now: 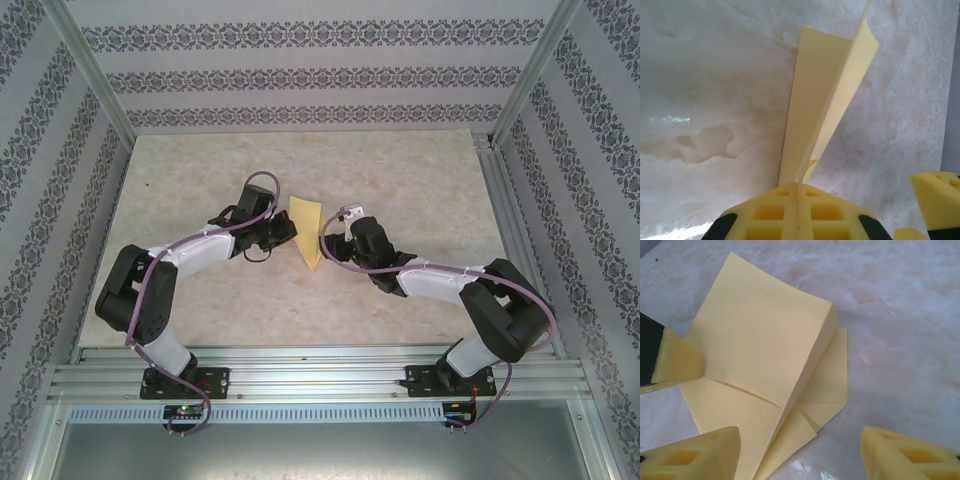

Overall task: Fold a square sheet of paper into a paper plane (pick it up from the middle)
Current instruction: Fold the wing for the fifth time at the center of the table.

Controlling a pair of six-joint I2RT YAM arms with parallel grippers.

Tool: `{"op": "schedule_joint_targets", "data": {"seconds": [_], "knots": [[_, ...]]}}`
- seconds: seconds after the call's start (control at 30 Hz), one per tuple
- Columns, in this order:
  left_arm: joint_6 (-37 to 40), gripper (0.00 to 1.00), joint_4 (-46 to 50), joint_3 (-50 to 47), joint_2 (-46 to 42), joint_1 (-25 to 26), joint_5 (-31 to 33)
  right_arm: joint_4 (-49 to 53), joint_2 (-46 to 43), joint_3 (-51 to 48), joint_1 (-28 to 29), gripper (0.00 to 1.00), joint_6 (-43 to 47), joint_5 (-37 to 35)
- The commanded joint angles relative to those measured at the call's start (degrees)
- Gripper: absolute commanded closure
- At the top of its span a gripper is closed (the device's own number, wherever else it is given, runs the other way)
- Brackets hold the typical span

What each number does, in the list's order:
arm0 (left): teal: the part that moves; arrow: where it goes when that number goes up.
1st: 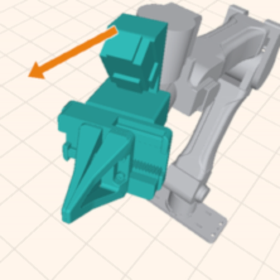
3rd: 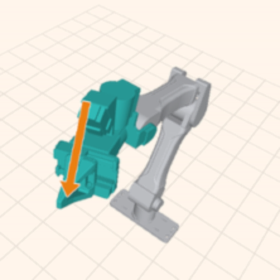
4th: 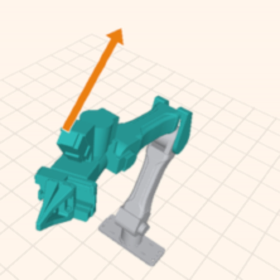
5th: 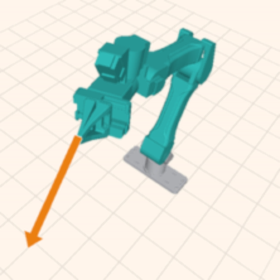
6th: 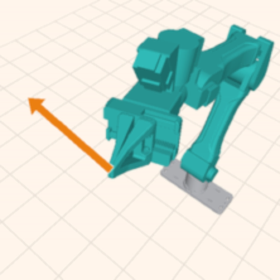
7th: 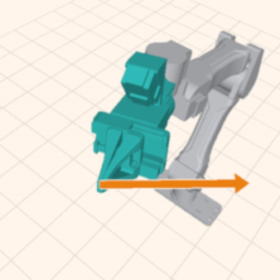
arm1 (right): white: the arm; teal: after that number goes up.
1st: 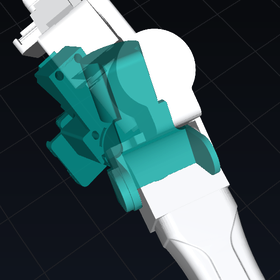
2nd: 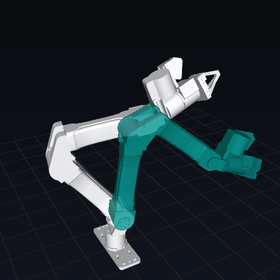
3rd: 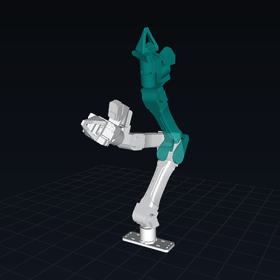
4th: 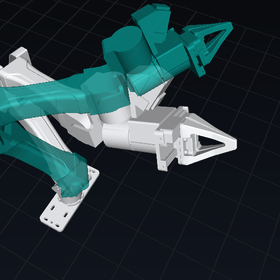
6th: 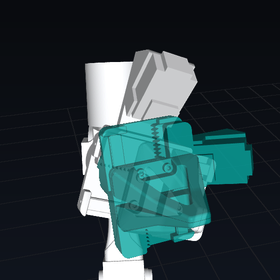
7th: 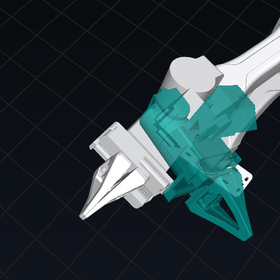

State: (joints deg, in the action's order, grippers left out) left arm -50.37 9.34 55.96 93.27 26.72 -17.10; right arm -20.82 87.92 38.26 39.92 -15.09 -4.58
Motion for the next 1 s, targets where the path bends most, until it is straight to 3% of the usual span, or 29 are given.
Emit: {"op": "schedule_joint_targets", "data": {"seconds": [0.0,0.17,0.5,0.97], "knots": [[-1.79,0.97,3.49,-1.24,-4.67,0.79,4.93,-10.46,-0.64,-2.88,2.42,0.33,5.73,-2.36],[-0.90,0.96,5.92,-0.81,-8.72,1.56,6.98,-13.00,-1.25,-3.53,2.49,0.31,6.00,-1.51],[-2.63,0.96,3.94,-0.86,-0.72,1.60,5.92,-18.54,4.37,-4.07,5.26,0.30,10.92,0.03],[-3.33,0.95,6.25,0.15,0.77,1.64,6.71,-27.40,18.04,-1.62,12.44,0.44,18.67,-4.29]]}}
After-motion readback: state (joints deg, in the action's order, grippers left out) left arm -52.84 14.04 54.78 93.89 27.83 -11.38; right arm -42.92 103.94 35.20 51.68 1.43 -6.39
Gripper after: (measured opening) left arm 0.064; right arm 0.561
